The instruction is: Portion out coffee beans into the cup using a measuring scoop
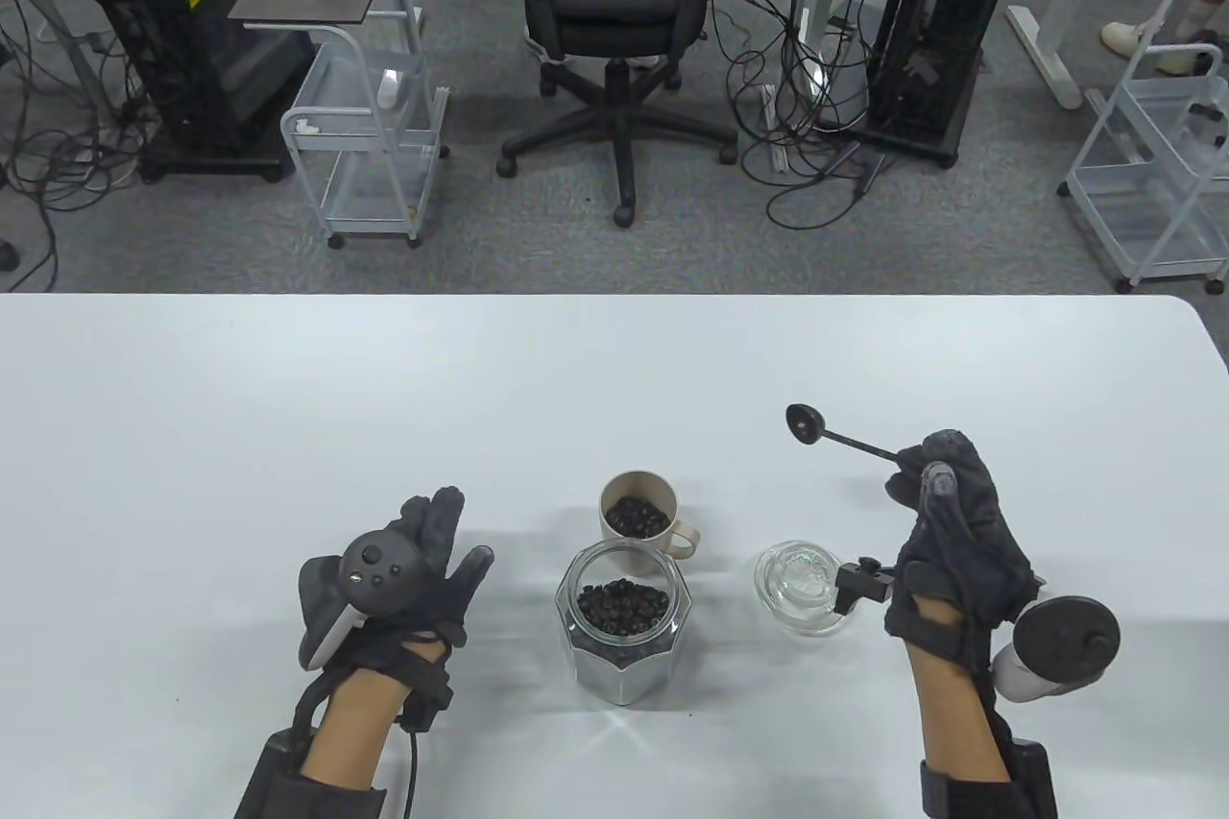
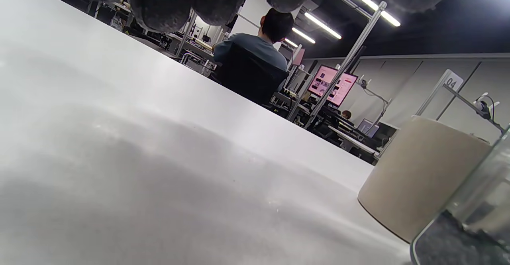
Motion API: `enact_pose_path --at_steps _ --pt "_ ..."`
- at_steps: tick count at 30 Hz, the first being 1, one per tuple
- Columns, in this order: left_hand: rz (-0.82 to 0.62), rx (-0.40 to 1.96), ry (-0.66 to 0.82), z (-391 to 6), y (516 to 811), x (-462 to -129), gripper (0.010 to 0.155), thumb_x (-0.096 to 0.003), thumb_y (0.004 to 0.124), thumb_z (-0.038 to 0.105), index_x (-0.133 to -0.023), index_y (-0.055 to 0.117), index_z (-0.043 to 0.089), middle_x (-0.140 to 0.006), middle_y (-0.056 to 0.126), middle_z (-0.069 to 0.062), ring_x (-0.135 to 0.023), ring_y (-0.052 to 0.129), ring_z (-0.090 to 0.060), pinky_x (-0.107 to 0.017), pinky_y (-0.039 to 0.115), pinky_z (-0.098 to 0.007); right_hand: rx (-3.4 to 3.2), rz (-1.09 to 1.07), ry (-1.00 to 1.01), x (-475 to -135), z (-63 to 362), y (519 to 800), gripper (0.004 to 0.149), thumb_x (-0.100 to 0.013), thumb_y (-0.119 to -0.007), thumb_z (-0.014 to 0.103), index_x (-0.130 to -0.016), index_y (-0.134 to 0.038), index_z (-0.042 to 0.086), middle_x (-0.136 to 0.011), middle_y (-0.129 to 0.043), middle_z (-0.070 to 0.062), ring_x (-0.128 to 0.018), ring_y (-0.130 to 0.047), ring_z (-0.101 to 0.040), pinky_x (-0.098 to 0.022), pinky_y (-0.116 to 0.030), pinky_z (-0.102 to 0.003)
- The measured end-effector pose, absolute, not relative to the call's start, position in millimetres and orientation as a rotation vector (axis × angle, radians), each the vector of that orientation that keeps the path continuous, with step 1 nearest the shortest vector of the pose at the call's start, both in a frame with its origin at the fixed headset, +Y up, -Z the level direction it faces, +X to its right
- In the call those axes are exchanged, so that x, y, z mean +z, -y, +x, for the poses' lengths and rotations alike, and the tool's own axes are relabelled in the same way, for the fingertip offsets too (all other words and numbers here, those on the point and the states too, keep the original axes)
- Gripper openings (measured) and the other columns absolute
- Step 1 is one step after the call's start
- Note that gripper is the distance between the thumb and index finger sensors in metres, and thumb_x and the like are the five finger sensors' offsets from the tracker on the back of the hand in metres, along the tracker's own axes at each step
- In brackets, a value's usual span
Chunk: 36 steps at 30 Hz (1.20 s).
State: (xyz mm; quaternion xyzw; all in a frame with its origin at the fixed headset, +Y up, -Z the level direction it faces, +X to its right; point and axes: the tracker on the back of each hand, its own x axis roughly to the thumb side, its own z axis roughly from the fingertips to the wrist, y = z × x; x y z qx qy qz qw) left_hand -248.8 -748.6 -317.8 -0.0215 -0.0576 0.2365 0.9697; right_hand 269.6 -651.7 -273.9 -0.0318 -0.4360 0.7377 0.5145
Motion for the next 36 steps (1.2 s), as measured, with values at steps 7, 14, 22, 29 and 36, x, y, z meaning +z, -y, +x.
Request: enact_pose_path --at_steps 7,14,22,29,36 --pt "-0.054 0.466 0.127 -250.0 741.3 -317.9 0.080 -0.0482 0.056 0.068 -0.113 0.045 0.023 -0.117 0.049 -0.021 -0.102 0.058 -0.057 -0.067 0.048 -0.073 2.235 0.028 0.957 -282.4 300.0 649.1 0.041 -0.048 -0.083 0.032 -0.085 -0.087 0.015 -0.071 -0.095 -0.024 -0.048 -0.106 -0.046 -0.041 -0.082 -0.061" --pt "-0.060 0.452 0.106 -250.0 747.4 -318.8 0.081 -0.0480 0.056 0.068 -0.113 0.044 0.023 -0.116 0.050 -0.021 -0.101 0.060 -0.057 -0.066 0.049 -0.073 2.453 0.200 0.874 -276.1 319.7 690.1 0.041 -0.047 -0.082 0.024 -0.087 -0.085 0.017 -0.080 -0.090 -0.024 -0.061 -0.102 -0.049 -0.050 -0.074 -0.068" --pt "-0.070 0.453 0.103 -249.9 748.1 -318.7 0.081 -0.0479 0.056 0.068 -0.113 0.045 0.023 -0.116 0.051 -0.022 -0.101 0.060 -0.057 -0.066 0.050 -0.073 2.523 0.162 0.715 -280.4 326.0 707.8 0.041 -0.047 -0.082 0.023 -0.088 -0.085 0.020 -0.084 -0.087 -0.024 -0.065 -0.099 -0.050 -0.051 -0.072 -0.070" --pt "-0.061 0.467 0.094 -253.7 747.4 -316.0 0.080 -0.0479 0.057 0.068 -0.113 0.045 0.022 -0.116 0.051 -0.022 -0.101 0.061 -0.058 -0.066 0.050 -0.073 2.696 0.184 0.452 -288.7 316.8 723.4 0.044 -0.048 -0.082 0.024 -0.091 -0.081 0.017 -0.093 -0.081 -0.022 -0.077 -0.090 -0.055 -0.052 -0.069 -0.071" --pt "-0.068 0.464 0.103 -250.8 745.5 -315.1 0.080 -0.0480 0.056 0.068 -0.113 0.045 0.022 -0.116 0.051 -0.022 -0.101 0.061 -0.057 -0.066 0.050 -0.072 2.954 0.112 0.066 -296.7 312.2 741.0 0.052 -0.045 -0.089 0.027 -0.095 -0.077 0.022 -0.100 -0.074 -0.013 -0.090 -0.079 -0.056 -0.054 -0.069 -0.069"
